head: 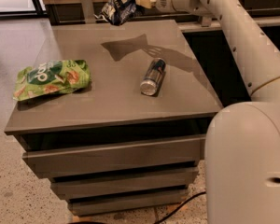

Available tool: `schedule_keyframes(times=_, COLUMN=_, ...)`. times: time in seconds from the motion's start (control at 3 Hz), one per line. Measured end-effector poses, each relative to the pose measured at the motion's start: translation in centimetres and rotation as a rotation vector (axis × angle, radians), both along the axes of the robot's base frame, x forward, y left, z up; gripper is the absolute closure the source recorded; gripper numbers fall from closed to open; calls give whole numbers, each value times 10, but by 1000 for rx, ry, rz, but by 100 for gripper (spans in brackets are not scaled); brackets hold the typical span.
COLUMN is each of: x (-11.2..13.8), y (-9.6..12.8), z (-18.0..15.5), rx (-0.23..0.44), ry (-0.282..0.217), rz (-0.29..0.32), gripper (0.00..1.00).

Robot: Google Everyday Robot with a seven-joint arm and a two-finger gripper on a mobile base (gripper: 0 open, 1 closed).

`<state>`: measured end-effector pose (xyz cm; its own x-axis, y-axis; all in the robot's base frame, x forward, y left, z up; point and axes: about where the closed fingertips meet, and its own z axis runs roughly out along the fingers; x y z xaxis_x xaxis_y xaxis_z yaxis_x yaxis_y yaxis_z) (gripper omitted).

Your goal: Move blue chip bag near green rice chip bag

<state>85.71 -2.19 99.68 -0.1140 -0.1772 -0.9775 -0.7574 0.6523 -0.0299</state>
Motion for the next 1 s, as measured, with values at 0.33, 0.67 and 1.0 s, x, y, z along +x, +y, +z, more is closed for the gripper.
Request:
schedule_keyframes(times=0.33, x=-35, y=-12, z=58, rx=52, ry=-87, rz=-68, gripper=100)
schedule_keyframes(times=0.67, x=-64, y=3, z=42, rx=54, ry=-64, rz=-81, gripper=100)
schedule_keyframes(times=1.0, x=-78, y=34, z=-28, rx=-3, ry=34, rz=-58, gripper=100)
